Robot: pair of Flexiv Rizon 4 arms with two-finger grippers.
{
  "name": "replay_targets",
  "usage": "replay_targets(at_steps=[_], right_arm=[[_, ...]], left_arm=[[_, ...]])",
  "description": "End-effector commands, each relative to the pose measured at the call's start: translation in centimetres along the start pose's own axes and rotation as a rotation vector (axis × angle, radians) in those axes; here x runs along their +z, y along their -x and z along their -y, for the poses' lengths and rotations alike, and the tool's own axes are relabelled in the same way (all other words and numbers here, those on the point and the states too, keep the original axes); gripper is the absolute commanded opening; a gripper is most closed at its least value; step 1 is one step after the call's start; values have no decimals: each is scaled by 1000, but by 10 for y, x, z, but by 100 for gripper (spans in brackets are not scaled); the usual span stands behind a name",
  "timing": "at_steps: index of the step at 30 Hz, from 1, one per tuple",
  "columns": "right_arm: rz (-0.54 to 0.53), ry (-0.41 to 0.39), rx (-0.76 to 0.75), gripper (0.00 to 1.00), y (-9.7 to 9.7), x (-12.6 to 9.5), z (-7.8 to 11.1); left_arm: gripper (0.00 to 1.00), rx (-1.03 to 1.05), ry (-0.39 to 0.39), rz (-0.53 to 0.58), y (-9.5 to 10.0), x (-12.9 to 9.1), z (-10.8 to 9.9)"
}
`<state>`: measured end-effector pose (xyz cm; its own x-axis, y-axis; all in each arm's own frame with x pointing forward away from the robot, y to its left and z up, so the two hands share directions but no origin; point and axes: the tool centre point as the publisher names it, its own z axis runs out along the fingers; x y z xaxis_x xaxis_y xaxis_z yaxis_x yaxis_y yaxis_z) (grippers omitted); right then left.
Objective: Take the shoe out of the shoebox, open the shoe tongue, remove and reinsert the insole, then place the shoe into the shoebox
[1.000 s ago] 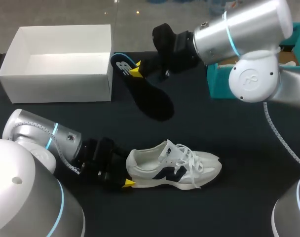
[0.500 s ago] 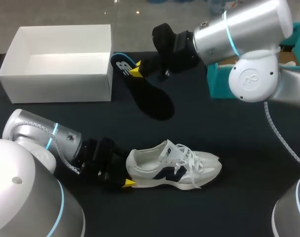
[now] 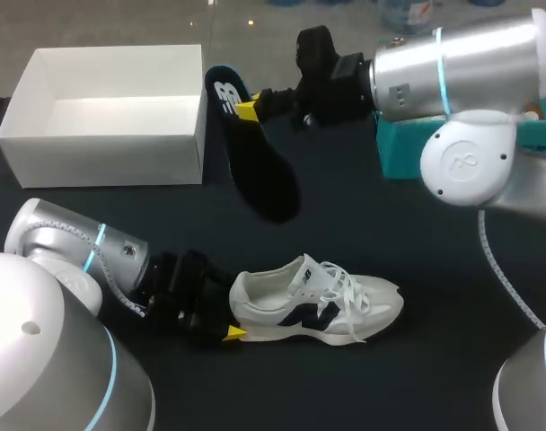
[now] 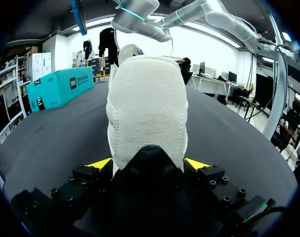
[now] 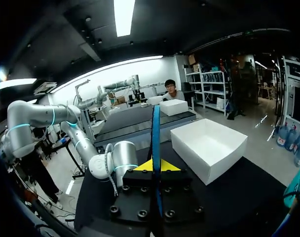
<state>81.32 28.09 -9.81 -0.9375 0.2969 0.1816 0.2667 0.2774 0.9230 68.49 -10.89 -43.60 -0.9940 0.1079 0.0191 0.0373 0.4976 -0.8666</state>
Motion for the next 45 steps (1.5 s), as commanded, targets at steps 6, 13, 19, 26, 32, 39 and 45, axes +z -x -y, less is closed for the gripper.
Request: replay_targets(at_steps=[6, 13, 19, 26, 32, 39, 45], right_arm=[[15, 55, 97, 0, -20, -16, 1], [1, 73, 137, 0, -32, -33, -9], [8, 78, 183, 0, -32, -52, -14], [-4, 82, 198, 0, -32, -59, -22], [-32, 85, 200, 0, -28, -58, -30], [-41, 95, 195, 0, -32, -59, -42], [-38, 88, 200, 0, -36, -59, -46]], left_arm=[[0, 0, 3, 1, -1, 6, -6], [0, 0, 3, 1, -1, 6, -6], [0, 0, 3, 1, -1, 6, -6], [0, 0, 3, 1, -1, 6, -6], [0, 0, 3, 1, -1, 6, -6], [0, 0, 3, 1, -1, 6, -6], [0, 0, 3, 1, -1, 6, -6]])
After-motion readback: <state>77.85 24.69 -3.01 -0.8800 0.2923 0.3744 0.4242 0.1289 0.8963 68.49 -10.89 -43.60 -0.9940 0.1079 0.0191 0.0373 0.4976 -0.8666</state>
